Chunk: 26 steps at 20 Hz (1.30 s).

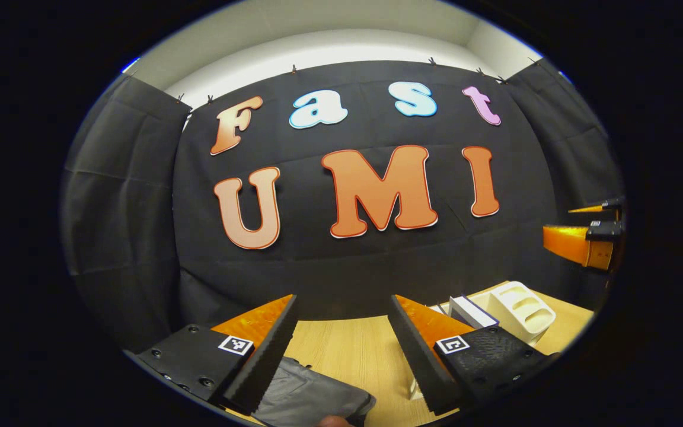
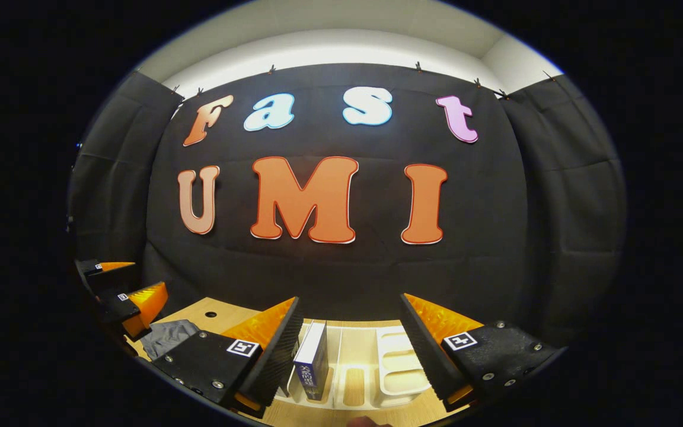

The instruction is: Open the schoolbag, grab two books from the bookshelf and put them into the schoolbag.

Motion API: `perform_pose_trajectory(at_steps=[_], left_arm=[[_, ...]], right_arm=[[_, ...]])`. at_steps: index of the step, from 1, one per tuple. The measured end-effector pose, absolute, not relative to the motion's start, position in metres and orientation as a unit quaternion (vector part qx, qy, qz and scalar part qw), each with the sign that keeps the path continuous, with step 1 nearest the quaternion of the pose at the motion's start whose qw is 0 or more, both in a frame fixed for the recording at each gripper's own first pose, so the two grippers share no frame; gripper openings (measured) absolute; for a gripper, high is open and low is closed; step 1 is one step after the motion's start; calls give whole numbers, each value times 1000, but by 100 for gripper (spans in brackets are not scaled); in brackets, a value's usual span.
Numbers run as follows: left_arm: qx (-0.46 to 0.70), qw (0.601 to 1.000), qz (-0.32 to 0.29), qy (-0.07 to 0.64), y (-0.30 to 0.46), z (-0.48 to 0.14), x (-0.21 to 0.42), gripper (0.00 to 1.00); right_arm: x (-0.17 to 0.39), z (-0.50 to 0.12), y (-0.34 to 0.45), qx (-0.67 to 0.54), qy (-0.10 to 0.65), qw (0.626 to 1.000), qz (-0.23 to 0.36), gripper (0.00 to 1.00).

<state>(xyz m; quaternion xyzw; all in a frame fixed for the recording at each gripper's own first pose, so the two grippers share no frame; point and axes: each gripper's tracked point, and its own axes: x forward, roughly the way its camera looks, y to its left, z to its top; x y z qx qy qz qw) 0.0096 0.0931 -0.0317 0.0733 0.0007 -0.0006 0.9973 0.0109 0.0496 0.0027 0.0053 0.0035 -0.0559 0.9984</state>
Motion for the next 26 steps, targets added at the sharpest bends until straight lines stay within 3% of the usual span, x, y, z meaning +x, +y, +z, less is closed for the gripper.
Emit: perform_pose_trajectory(at_steps=[11, 19, 26], left_arm=[[274, 952, 32, 133, 119, -180, 2, 96], [370, 904, 11, 213, 127, -282, -21, 96], [431, 869, -4, 245, 136, -331, -38, 95]], right_arm=[[4, -10, 32, 1, 11, 999, -34, 97], [-1, -17, 22, -8, 16, 999, -43, 97], [3, -16, 31, -13, 15, 999, -43, 97]])
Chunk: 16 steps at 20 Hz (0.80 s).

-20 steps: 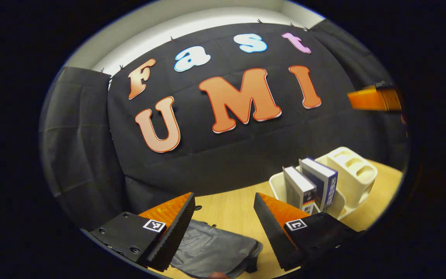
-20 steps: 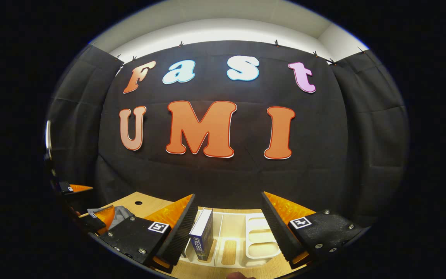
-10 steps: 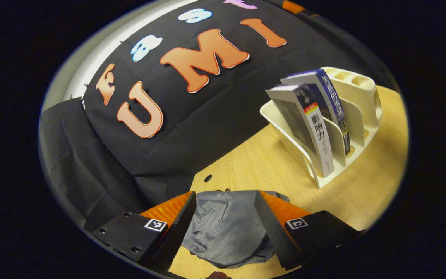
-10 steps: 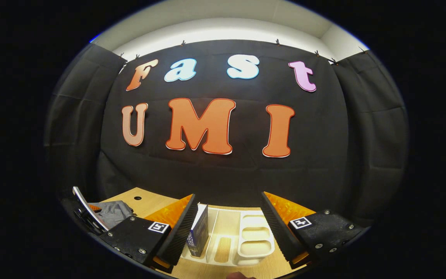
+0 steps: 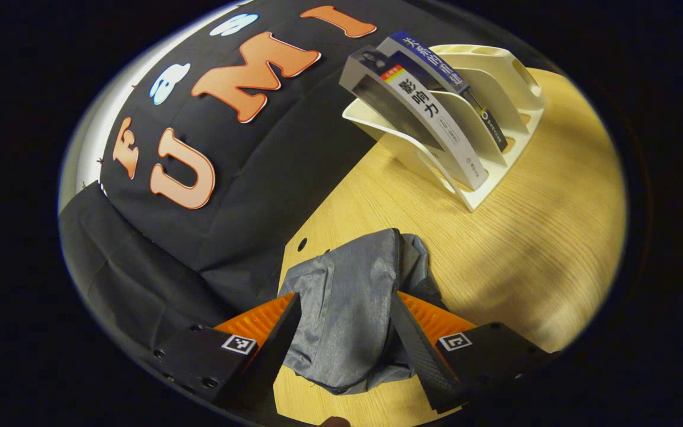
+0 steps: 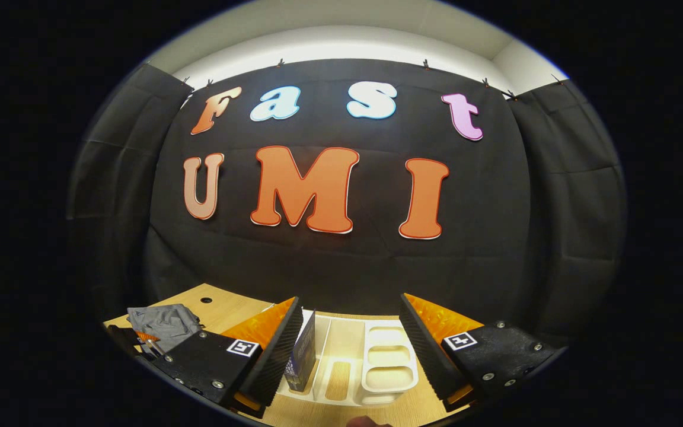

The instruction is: Open the schoolbag, grab two books from the bookshelf and put them into the schoolbag.

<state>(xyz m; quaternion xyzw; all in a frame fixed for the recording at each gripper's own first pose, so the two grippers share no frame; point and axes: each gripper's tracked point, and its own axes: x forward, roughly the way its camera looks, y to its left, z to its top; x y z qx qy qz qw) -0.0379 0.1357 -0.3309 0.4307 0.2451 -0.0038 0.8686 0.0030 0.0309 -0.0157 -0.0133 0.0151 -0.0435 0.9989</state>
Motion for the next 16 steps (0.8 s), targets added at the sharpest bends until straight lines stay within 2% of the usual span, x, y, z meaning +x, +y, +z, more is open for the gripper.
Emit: perform_pose_trajectory(at_steps=[7, 15, 16], left_arm=[[492, 837, 39, 239, 162, -339, -52, 95], [473, 850, 59, 225, 183, -305, -29, 86], [463, 853, 59, 232, 187, -303, -24, 81]], right_arm=[[7, -16, 41, -21, 13, 999, -34, 97], [11, -20, 44, -24, 20, 999, -40, 97], [12, -22, 44, -24, 23, 999, -40, 97]])
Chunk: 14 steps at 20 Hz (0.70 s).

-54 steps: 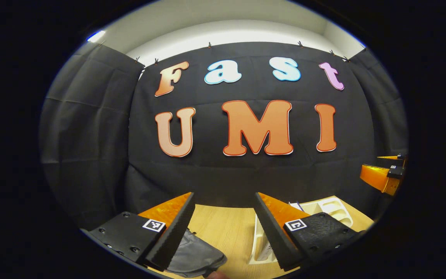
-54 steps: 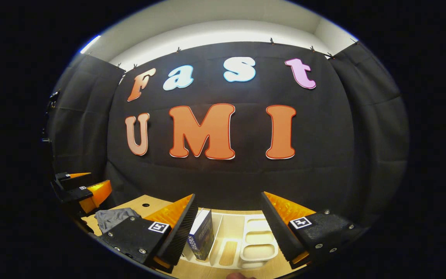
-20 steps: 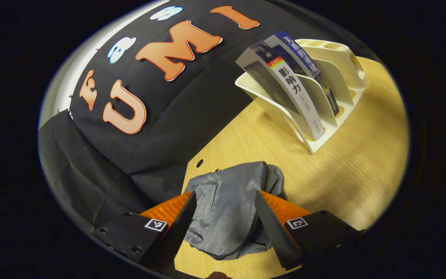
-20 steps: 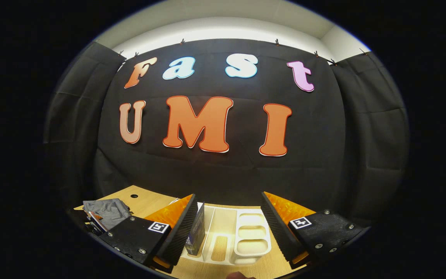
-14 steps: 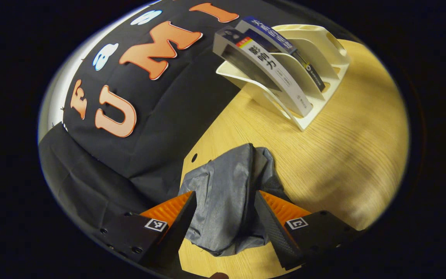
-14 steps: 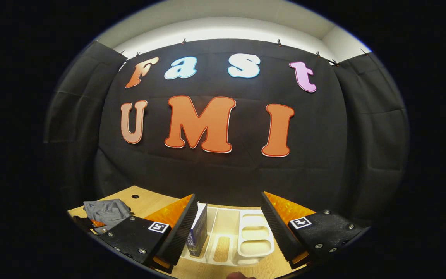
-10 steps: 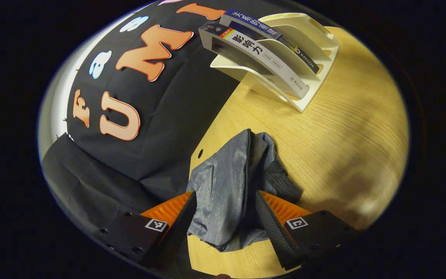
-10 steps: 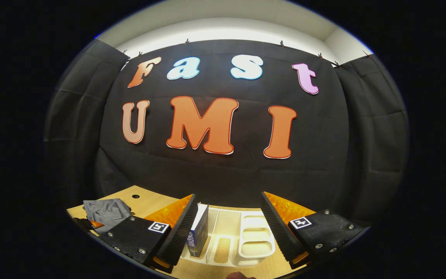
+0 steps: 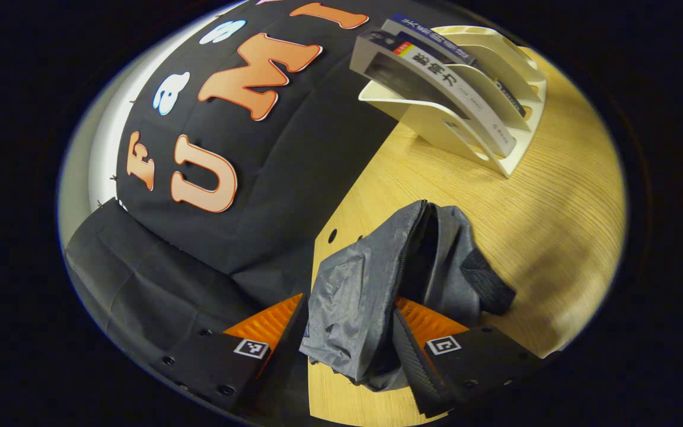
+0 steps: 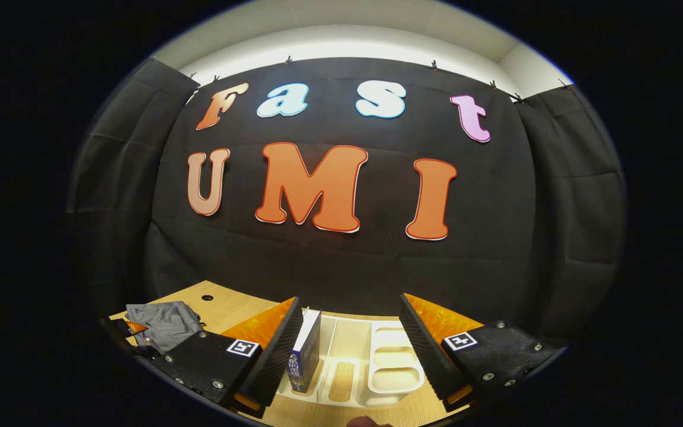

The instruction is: Open the schoolbag, grab two books from the bookshelf and put them into the schoolbag.

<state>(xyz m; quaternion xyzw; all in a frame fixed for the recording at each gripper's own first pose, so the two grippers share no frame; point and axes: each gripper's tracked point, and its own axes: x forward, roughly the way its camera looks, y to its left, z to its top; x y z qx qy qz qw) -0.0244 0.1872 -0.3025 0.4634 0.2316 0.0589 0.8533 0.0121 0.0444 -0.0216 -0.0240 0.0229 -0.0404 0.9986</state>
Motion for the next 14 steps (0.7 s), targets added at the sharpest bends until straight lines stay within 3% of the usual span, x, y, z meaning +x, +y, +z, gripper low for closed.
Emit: perform_pose_trajectory(at_steps=[3, 7, 9, 10, 12, 14], left_arm=[[422, 865, 48, 267, 202, -314, -11, 77], [362, 877, 0, 316, 204, -335, -5, 61], [346, 882, -23, 318, 203, -330, -4, 46], [336, 883, -39, 325, 202, -330, -3, 27], [311, 883, -74, 342, 199, -334, -6, 14], [291, 883, -100, 354, 203, -333, -3, 10]], right_arm=[[14, -22, 50, -22, 26, 998, -43, 97], [17, -17, 64, -31, 28, 998, -48, 97], [18, -11, 68, -42, 23, 997, -55, 97], [20, -10, 72, -45, 22, 997, -58, 97], [24, -11, 79, -45, 28, 997, -62, 97], [32, -12, 88, -45, 37, 996, -66, 97]])
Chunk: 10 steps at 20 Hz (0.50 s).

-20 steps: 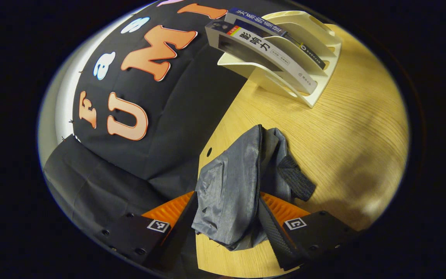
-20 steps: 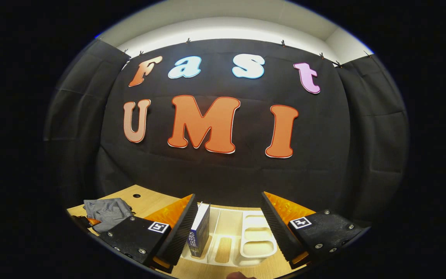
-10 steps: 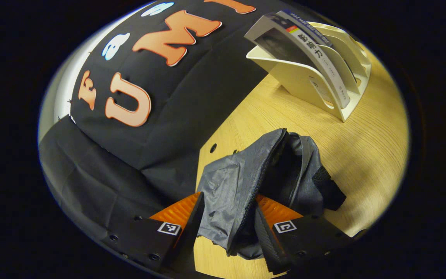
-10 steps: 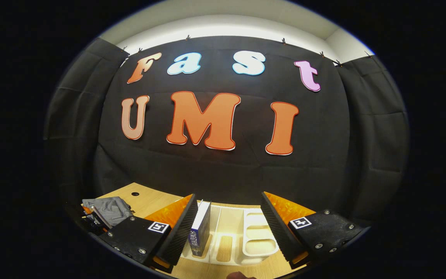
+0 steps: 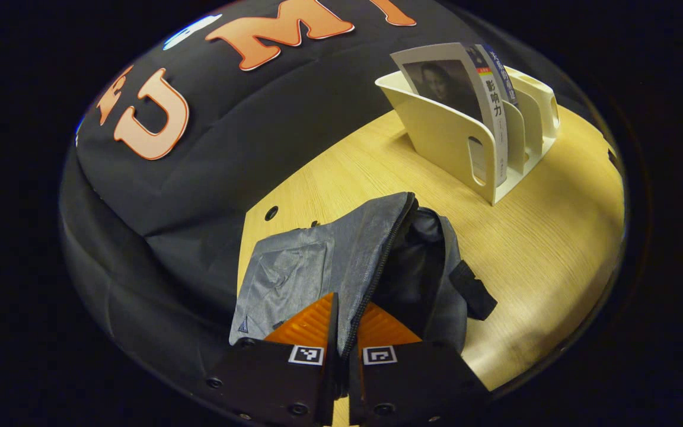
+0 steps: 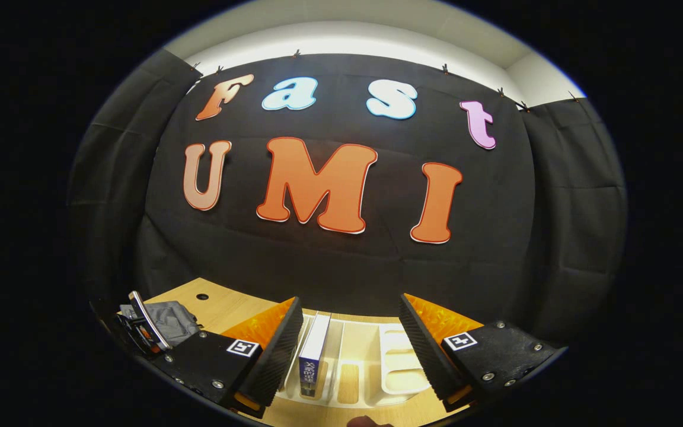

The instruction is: Open the schoolbag, grab two books from the bookshelf and put them into the schoolbag.

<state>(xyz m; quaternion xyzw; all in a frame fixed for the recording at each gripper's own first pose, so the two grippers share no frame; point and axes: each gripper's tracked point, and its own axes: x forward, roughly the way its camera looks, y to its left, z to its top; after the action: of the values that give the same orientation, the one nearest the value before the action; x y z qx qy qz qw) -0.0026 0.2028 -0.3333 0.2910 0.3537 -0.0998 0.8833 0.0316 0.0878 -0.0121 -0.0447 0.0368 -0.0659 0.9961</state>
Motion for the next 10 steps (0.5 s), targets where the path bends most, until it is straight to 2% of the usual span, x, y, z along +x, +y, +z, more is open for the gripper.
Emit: perform_pose_trajectory(at_steps=[10], left_arm=[[208, 855, -240, 409, 221, -310, 6, 7]], right_arm=[[73, -20, 150, -52, 115, 990, -65, 97]])
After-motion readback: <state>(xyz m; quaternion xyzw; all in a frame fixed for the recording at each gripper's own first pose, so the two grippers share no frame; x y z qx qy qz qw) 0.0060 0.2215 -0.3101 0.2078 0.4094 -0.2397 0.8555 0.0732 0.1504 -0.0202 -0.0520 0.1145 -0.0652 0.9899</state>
